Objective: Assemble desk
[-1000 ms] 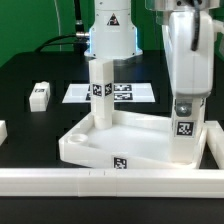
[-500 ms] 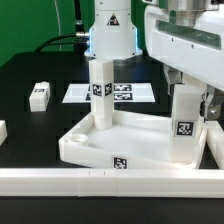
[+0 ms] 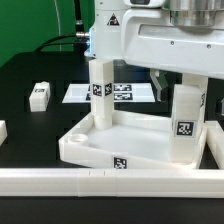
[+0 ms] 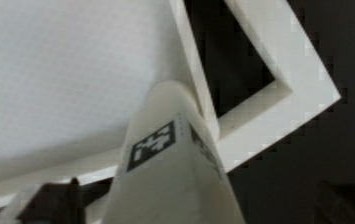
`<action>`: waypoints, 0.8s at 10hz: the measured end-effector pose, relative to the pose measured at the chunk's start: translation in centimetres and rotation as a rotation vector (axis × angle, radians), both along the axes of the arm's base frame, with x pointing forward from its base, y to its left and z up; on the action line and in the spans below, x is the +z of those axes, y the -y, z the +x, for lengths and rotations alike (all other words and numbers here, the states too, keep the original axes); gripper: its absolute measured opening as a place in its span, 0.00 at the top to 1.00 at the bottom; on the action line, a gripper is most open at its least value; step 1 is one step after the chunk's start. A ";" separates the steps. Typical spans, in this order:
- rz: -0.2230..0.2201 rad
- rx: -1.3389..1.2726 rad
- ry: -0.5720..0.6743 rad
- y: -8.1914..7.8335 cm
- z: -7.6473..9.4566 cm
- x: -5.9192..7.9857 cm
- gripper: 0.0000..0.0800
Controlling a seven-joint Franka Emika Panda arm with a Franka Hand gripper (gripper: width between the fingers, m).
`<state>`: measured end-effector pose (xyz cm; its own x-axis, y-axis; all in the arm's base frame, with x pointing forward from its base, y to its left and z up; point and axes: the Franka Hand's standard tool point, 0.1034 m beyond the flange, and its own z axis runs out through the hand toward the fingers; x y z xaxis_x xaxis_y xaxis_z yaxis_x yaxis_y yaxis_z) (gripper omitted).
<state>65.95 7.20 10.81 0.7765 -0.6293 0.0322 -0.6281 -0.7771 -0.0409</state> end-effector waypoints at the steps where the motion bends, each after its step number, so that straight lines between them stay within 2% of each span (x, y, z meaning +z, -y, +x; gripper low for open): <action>1: -0.020 0.134 0.006 -0.1 -0.1 -0.2 0.19; 7: -0.066 0.524 0.020 0.6 0.4 0.2 0.19; 8: -0.067 0.529 0.021 0.7 0.5 0.2 0.34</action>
Offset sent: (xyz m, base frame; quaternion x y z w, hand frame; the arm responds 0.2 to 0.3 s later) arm -0.0031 -0.0015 0.0057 0.0107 -0.0006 -0.2151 0.9765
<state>66.41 6.52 11.05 0.9859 -0.1483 0.0777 -0.1496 -0.9887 0.0115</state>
